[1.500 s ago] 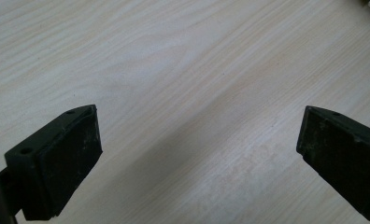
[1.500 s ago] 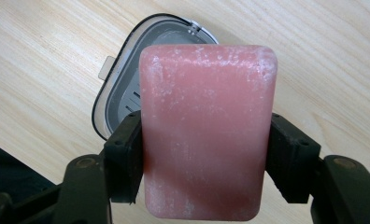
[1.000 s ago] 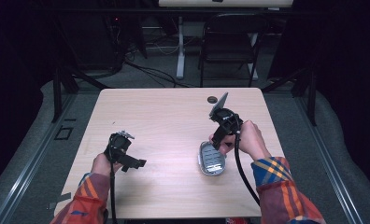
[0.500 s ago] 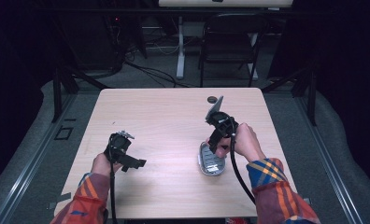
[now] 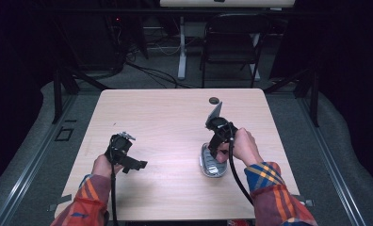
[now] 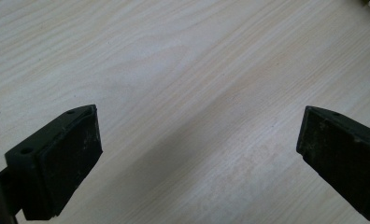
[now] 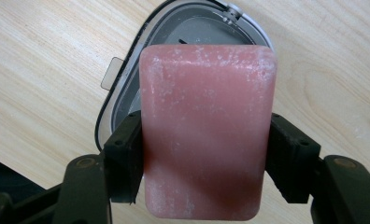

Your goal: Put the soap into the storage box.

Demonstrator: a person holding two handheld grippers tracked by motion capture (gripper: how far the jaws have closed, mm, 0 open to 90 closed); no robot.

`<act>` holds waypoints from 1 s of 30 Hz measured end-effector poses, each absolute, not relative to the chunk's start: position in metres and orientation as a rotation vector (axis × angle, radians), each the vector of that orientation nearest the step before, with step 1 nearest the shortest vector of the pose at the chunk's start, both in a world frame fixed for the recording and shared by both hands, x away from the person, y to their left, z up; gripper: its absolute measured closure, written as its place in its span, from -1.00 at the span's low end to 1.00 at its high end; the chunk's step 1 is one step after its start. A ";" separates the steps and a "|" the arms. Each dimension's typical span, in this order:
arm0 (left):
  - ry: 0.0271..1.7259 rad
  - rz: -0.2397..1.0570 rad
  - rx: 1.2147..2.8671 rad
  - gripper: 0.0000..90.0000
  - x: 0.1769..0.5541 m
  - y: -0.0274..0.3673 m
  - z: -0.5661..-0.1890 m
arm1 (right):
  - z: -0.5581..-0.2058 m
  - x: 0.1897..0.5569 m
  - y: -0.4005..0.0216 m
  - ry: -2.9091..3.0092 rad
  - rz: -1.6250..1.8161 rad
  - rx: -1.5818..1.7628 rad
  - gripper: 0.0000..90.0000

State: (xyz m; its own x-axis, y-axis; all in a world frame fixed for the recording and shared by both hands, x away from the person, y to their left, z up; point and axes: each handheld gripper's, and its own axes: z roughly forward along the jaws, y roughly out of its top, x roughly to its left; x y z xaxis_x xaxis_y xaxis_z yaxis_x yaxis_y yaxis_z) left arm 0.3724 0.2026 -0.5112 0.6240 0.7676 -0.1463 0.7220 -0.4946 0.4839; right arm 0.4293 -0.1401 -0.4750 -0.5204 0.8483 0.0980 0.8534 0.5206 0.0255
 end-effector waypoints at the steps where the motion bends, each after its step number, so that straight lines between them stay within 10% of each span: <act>1: 1.169 0.120 2.342 -1.00 0.372 0.203 -0.511 | -0.475 0.429 -0.140 -2.675 -0.108 -1.499 -0.18; 30: 1.166 0.121 2.343 -1.00 0.373 0.203 -0.511 | -0.496 0.436 -0.132 -2.614 0.038 -1.573 -0.18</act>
State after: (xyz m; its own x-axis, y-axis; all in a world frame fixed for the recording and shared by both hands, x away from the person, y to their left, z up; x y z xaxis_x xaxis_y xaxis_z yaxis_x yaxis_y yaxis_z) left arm 0.3725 0.2026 -0.5111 0.6260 0.7663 -0.1445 0.7201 -0.4970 0.4841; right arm 0.4364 -0.1325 -0.4958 -0.4657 0.8826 0.0645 0.8804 0.4694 -0.0677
